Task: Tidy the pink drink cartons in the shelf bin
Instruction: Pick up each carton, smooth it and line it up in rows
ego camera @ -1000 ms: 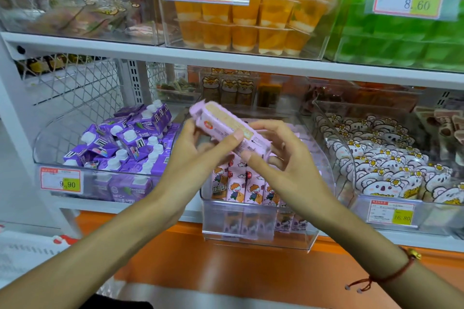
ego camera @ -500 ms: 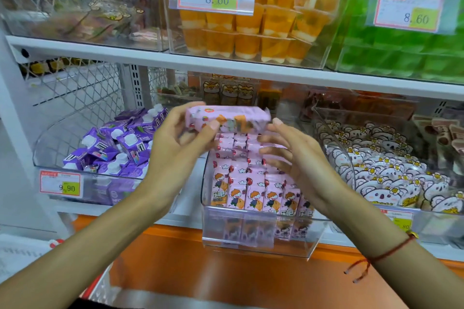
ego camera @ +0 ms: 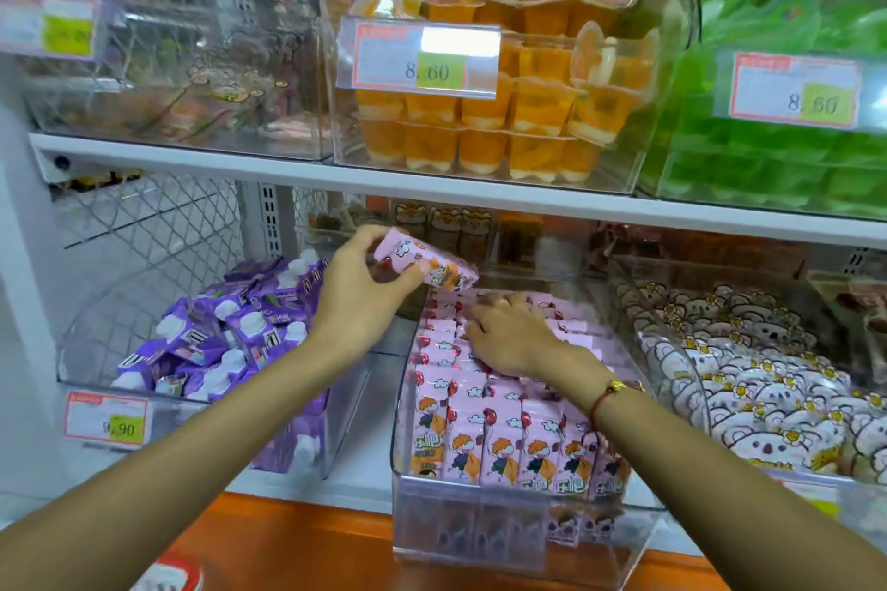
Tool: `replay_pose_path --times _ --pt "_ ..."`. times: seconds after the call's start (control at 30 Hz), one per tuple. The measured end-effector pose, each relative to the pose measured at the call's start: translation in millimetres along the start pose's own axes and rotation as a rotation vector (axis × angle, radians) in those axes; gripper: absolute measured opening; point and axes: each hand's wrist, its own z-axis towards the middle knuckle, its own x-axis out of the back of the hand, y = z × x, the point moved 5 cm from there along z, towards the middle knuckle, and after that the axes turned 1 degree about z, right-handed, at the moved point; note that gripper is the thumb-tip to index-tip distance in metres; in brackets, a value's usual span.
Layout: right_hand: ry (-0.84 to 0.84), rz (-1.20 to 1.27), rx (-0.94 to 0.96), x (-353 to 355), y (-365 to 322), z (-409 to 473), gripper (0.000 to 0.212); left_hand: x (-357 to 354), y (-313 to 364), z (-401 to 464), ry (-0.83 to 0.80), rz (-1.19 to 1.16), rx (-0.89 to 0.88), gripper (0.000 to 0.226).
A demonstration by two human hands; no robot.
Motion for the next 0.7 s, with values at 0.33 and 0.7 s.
replay_pose_path --times 0.33,0.7 --pt "-0.028 0.134 0.081 -8.3 5.6 -32.3 0.047 -29.3 -8.3 32.5 -0.197 0.332 -0.051 0.045" --pt "0.006 0.166 0.115 -9.8 4.7 -44.8 0.047 -80.3 -14.5 43.1 -0.698 0.852 -0.11 0.055"
